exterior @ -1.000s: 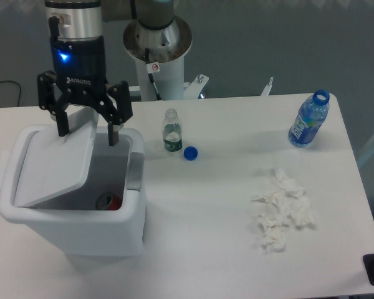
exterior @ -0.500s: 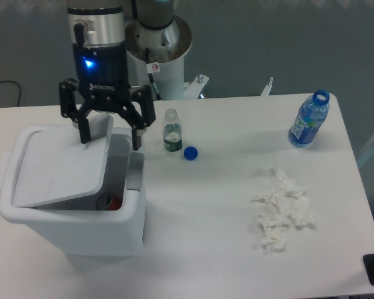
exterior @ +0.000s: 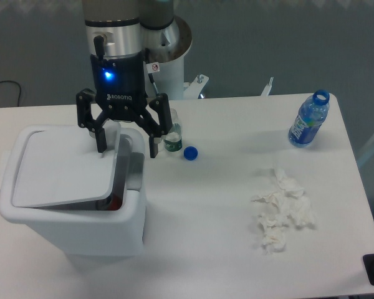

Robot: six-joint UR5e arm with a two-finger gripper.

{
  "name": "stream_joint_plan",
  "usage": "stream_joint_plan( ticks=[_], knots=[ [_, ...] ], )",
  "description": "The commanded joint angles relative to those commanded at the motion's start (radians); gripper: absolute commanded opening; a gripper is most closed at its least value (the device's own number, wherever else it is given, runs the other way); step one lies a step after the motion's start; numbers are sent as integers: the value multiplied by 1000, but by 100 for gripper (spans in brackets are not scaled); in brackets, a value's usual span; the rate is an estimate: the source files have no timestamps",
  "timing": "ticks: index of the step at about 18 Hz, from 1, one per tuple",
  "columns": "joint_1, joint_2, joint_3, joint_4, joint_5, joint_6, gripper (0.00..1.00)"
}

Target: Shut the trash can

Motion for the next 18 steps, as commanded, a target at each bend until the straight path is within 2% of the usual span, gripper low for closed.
stream_joint_plan(
  ticks=[13, 18],
  knots=[
    [5, -61, -3, 0, 0, 2, 100],
    [6, -64, -2, 5, -2, 9, 100]
  ],
)
